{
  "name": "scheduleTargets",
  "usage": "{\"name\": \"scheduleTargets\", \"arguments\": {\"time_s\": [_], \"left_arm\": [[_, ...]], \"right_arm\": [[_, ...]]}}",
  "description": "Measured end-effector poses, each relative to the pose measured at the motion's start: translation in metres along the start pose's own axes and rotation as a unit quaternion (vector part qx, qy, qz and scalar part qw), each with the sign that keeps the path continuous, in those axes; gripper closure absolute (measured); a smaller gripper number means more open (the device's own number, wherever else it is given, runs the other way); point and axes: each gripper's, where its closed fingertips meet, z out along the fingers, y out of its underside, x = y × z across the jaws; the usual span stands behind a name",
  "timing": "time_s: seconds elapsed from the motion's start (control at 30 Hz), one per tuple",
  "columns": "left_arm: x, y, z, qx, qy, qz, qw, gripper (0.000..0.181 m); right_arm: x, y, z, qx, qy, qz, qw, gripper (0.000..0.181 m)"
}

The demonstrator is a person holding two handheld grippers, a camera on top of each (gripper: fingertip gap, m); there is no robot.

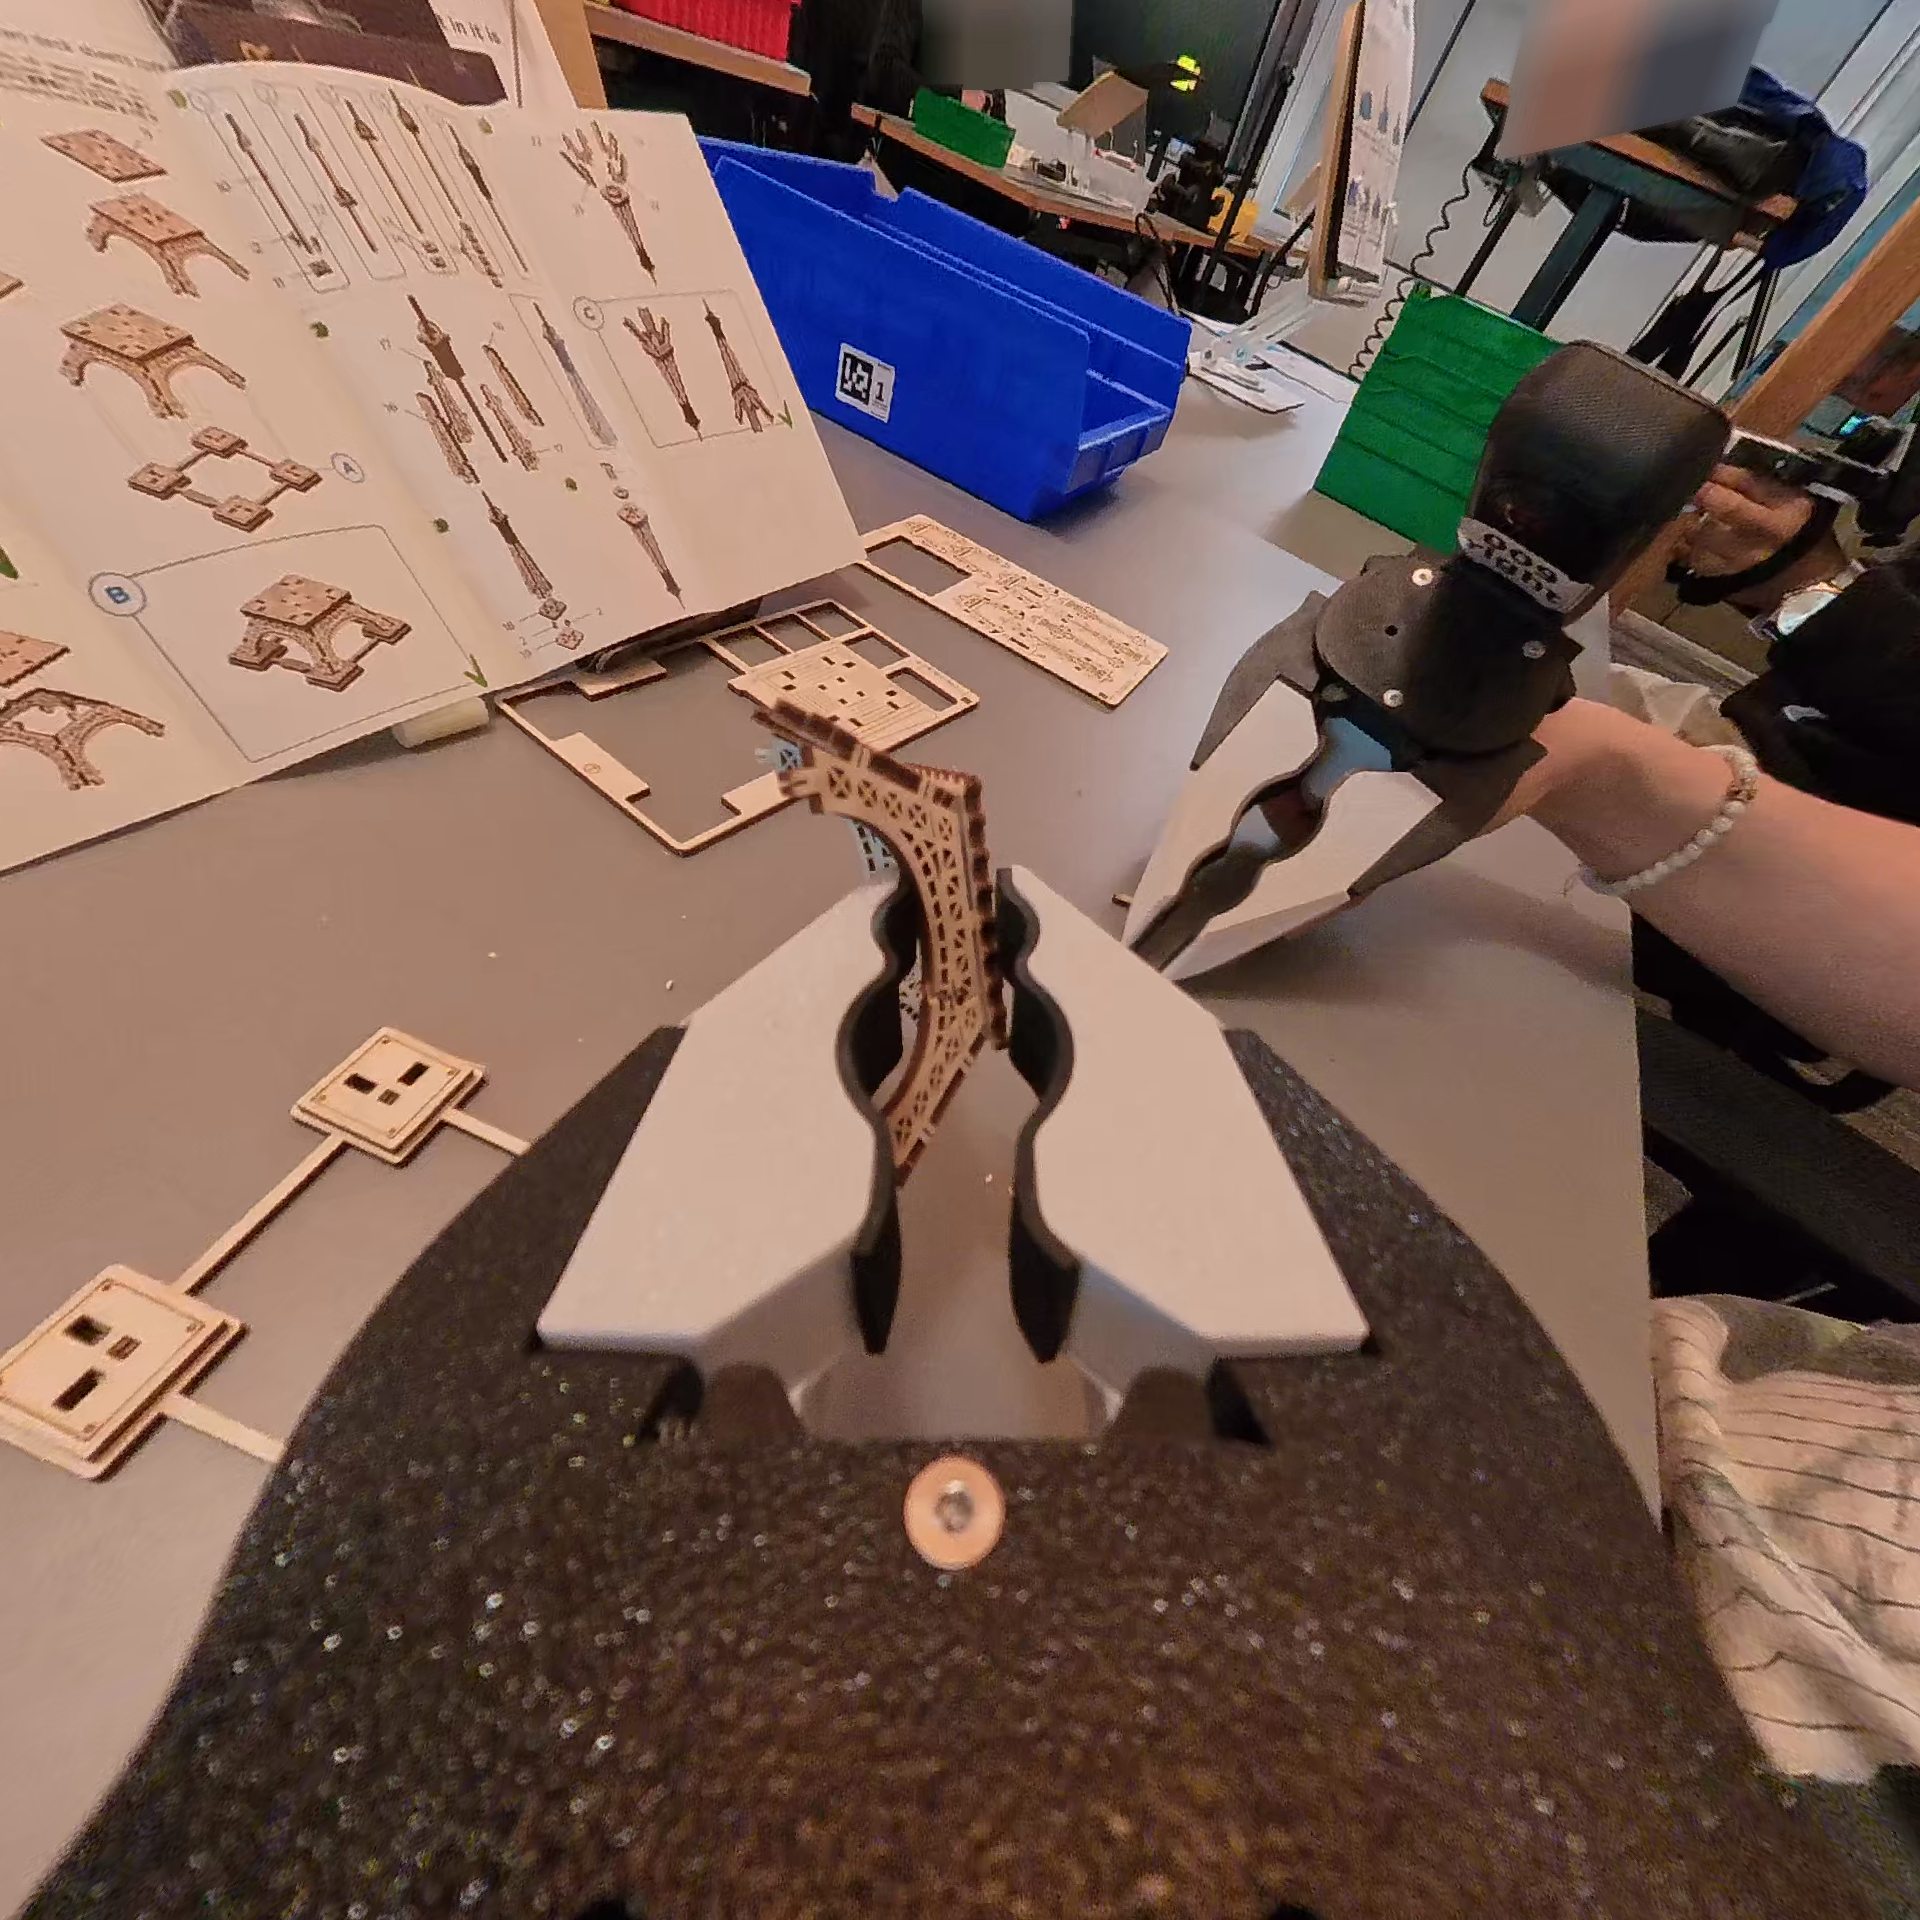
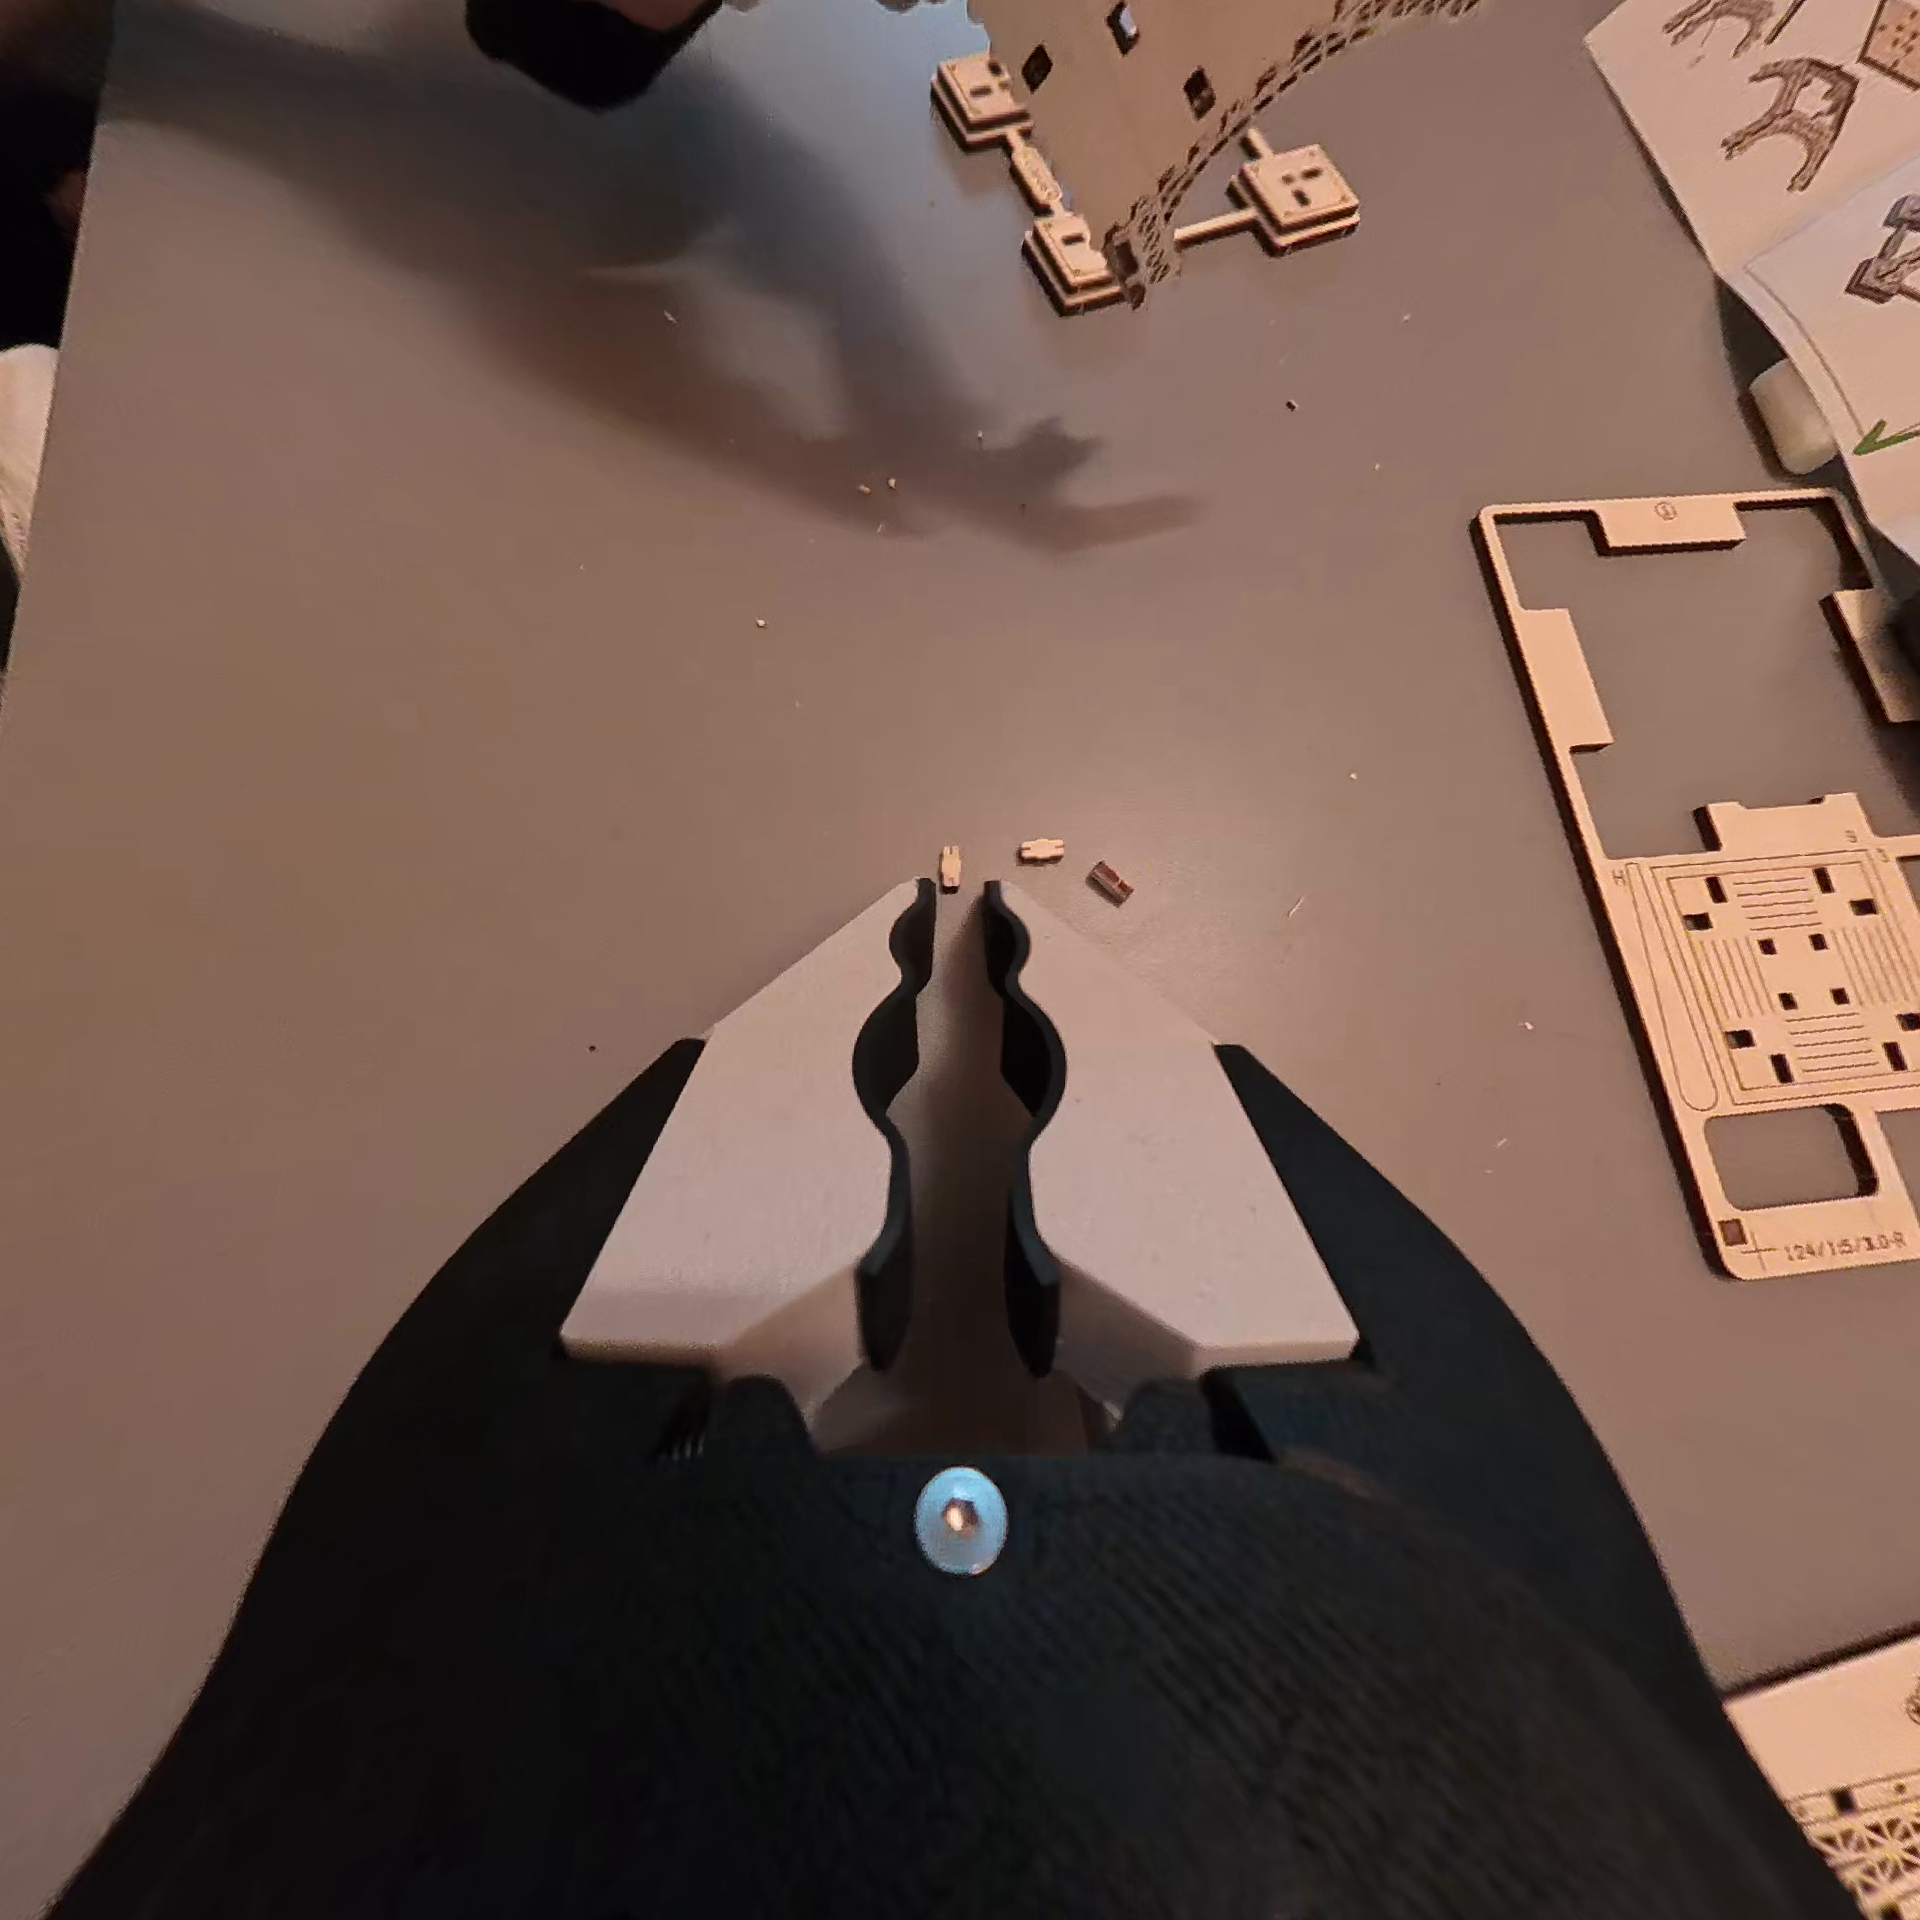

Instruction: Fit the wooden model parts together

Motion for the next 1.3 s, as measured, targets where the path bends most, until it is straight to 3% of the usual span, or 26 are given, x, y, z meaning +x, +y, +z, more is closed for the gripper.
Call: {"name": "scheduleTargets", "arguments": {"time_s": [0.83, 1.07, 1.3], "left_arm": [[0.011, 0.005, 0.007, -0.011, 0.014, 0.005, 1.0, 0.17], [0.009, 0.007, 0.008, -0.014, 0.012, 0.004, 1.0, 0.17], [0.01, 0.005, 0.007, -0.012, 0.015, 0.005, 1.0, 0.17]], "right_arm": [[-0.003, -0.001, 0.002, 0.005, 0.009, -0.041, 0.999, 0.181], [-0.002, -0.002, 0.001, -0.002, 0.071, -0.106, 0.992, 0.181], [-0.002, 0.0, -0.002, -0.006, 0.006, -0.117, 0.993, 0.176]]}}
